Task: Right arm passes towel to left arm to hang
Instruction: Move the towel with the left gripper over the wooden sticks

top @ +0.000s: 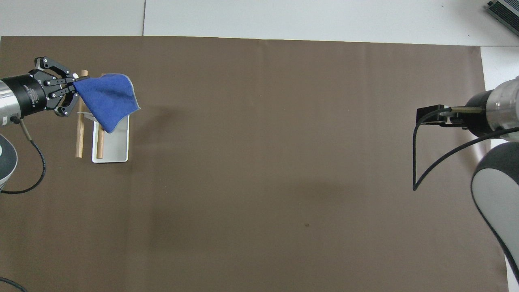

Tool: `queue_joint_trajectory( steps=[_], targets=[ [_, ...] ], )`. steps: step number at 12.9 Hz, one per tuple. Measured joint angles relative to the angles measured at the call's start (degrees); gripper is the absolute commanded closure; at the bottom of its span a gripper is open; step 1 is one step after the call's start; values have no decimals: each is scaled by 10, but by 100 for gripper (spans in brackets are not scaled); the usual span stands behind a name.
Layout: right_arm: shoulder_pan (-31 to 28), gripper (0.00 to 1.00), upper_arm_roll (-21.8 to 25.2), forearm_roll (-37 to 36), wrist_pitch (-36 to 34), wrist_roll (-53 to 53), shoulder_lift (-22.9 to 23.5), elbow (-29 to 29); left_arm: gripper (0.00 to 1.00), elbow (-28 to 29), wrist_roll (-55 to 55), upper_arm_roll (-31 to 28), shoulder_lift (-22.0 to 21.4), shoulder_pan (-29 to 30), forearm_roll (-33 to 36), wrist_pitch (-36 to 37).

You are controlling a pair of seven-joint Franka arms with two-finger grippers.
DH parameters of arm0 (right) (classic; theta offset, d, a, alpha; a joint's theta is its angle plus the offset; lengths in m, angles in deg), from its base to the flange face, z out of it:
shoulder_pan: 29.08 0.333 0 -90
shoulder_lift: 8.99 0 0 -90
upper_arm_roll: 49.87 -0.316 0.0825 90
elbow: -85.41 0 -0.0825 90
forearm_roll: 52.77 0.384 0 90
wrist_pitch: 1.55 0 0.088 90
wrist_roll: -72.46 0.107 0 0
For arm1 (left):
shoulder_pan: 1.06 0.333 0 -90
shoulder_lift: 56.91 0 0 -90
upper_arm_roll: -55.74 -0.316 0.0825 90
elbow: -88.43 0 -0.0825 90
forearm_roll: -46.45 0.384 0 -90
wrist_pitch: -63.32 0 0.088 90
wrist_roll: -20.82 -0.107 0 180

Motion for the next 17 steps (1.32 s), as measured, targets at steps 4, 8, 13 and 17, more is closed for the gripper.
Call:
queue_joint_trajectory(
  steps=[4,8,13,17],
  targets=[
    [-1,0,43,19,-75,-35,0,-51,100,0,29,0,22,16,-80,-28],
    [-9,0,58,19,-96,-50,0,-49,100,1,32,0,24,45,-164,-28],
    [-21,0,58,19,-107,-62,0,-46,100,10,36,0,23,81,-177,-24],
    [-29,0,58,19,-137,-78,0,-59,100,28,38,0,20,88,-178,-24]
  ],
)
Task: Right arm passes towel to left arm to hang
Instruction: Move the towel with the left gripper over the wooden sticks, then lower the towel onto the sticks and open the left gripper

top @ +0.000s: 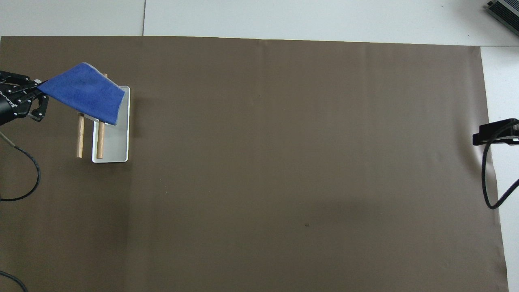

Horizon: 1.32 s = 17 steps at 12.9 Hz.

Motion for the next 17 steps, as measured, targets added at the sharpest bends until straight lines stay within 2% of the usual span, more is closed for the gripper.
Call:
queue_joint_trajectory(
  steps=[3,4,5,14,17],
  targets=[
    [-6,0,-1,0,-3,-3,0,-1,100,5,2,0,-4,8,0,1],
    [-6,0,-2,0,-4,-3,0,0,86,7,3,0,-5,10,0,1],
    [-6,0,-3,0,-4,-3,0,1,1,7,3,0,-6,12,0,1],
    [-4,0,-6,0,-1,-25,0,-2,0,8,3,-1,-8,20,2,3],
    [-4,0,-7,0,-1,-25,0,-3,0,0,1,-1,-10,38,26,33]
  ],
)
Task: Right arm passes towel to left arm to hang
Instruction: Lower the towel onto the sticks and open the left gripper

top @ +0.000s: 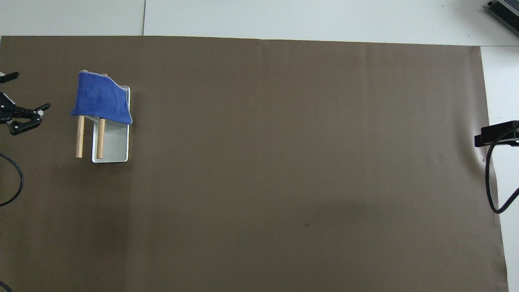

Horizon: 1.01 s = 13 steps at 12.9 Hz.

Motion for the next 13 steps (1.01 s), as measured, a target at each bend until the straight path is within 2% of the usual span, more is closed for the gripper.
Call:
queue_joint_trajectory(
  steps=[7,13],
  targets=[
    [0,0,0,0,0,0,0,0,0,-60,-4,9,-2,4,170,70],
    [0,0,0,0,0,1,0,0,0,-70,-4,15,-41,-57,189,138]
  ],
)
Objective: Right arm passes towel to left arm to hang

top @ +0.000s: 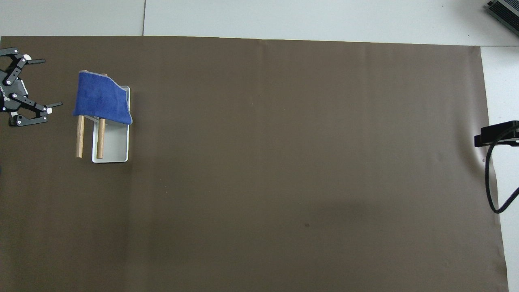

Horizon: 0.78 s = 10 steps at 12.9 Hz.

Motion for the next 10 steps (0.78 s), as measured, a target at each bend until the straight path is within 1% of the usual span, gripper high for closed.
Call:
queue_joint_trajectory(
  steps=[4,5,8,10],
  targets=[
    [1,0,-6,0,-1,13,0,1,0,0,0,2,-23,-48,11,53],
    [1,0,-7,0,-1,14,0,1,0,1,0,3,-23,-64,36,59],
    [1,0,-8,0,-1,14,0,1,0,1,1,4,-24,-106,146,96],
    [8,0,-8,0,-1,14,0,1,0,1,-6,5,-26,-120,187,122]
  ],
)
